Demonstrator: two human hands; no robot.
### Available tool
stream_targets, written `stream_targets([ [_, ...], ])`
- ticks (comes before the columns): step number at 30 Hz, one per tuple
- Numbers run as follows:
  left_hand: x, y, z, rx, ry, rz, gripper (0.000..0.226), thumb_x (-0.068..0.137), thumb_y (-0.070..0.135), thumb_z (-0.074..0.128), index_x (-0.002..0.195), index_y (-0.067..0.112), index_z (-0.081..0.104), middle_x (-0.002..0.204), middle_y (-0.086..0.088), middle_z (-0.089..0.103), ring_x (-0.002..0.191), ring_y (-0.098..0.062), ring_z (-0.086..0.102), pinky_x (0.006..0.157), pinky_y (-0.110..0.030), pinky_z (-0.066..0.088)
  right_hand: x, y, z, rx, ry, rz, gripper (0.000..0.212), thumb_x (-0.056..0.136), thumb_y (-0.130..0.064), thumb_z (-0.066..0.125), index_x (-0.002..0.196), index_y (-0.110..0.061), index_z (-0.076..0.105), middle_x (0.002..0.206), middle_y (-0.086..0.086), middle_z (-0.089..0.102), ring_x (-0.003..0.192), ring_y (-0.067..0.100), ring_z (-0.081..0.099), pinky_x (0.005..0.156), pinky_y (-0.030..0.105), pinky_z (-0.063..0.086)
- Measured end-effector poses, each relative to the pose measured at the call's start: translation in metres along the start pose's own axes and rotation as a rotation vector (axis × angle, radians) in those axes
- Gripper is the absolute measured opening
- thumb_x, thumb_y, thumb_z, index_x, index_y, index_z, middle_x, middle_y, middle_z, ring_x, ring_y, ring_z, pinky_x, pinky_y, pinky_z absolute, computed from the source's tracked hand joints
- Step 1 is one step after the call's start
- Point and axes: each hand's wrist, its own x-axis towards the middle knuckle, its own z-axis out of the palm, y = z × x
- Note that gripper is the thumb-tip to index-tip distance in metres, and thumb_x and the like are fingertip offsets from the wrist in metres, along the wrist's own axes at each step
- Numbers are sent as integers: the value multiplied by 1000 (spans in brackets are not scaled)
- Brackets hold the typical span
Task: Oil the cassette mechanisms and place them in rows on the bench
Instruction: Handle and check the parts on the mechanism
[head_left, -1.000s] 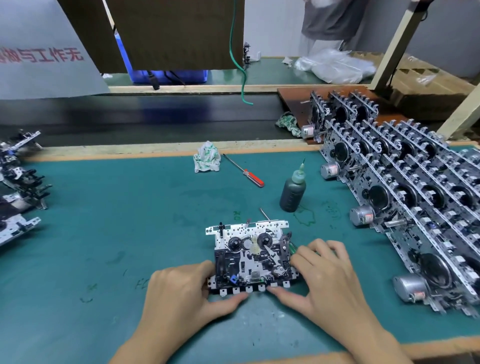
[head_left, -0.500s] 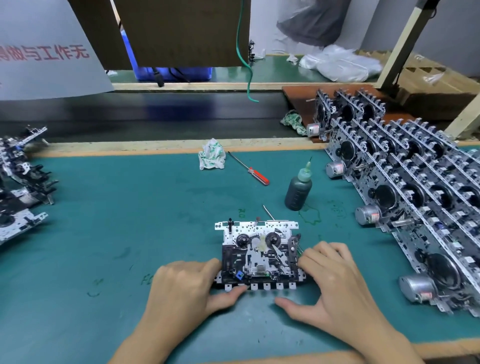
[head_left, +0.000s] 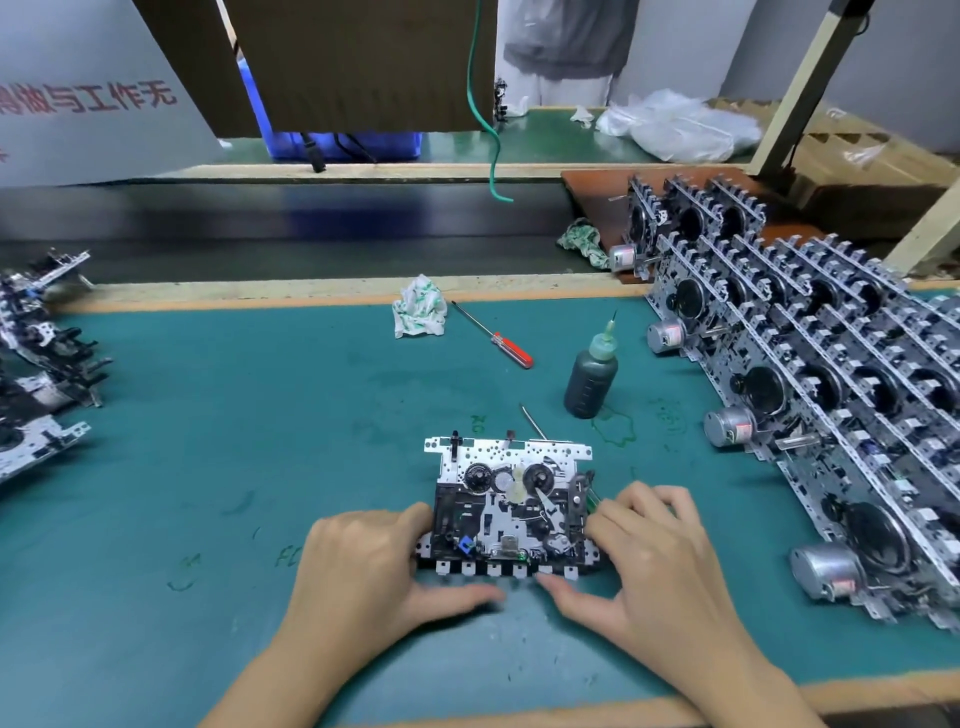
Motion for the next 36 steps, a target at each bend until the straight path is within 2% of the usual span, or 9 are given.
stream_targets([
  [3,0,-2,-2,-42,-65,18,71,55,86,50,48,17,40,35,6,35,30,-14,38,33,-19,30,1,1,-1,-17,-3,-2,52,71,-64,58,57,-15,50,57,-7,46,61,20,46,72,34,33],
  [7,0,-2,-1,-63,-69,104,62,56,78,57,48,20,40,35,6,35,30,-14,37,34,-16,29,3,-1,0,-41,43,50,55,67,-67,59,53,-15,49,53,-6,45,57,19,45,71,33,31],
  [14,-3,1,0,-1,-28,15,58,59,74,57,49,20,37,35,6,34,30,-13,38,34,-17,29,3,5,-2,-25,19,-70,47,73,-55,60,54,-14,49,55,-4,46,59,20,47,71,32,32],
  [19,-5,4,3,9,7,-87,57,58,74,56,48,22,35,33,4,34,28,-15,38,31,-21,31,3,4,-3,45,4,-55,50,68,-60,64,55,-15,48,56,-6,44,61,18,44,74,33,33],
  [22,-6,5,5,-8,17,-142,57,56,73,55,46,20,39,32,3,35,28,-16,40,31,-23,34,2,4,-3,85,-15,-58,53,65,-64,65,55,-16,45,57,-7,42,61,17,43,76,33,33],
  [26,-6,-3,1,18,-30,64,65,61,79,53,49,17,40,35,6,35,30,-16,38,35,-17,29,1,6,-1,-5,5,-52,53,73,-62,59,53,-14,49,54,-7,46,59,19,48,74,33,32],
  [28,-5,-6,-1,27,-33,140,67,70,79,49,50,16,42,37,6,35,31,-17,37,34,-18,29,2,7,-1,-35,-1,-49,52,75,-62,56,53,-15,50,55,-6,48,60,19,49,73,33,32],
  [31,-6,-5,0,79,70,149,67,88,67,36,48,15,43,35,3,33,29,-19,36,37,-16,24,2,7,-2,3,-4,-50,51,73,-61,57,54,-15,49,56,-6,47,61,18,46,74,32,33],
  [36,-6,-4,1,179,144,196,70,92,64,34,45,14,47,37,1,33,32,-18,34,44,-24,19,1,8,-3,65,-19,-63,52,71,-63,61,55,-14,49,57,-6,46,60,19,47,75,34,35],
])
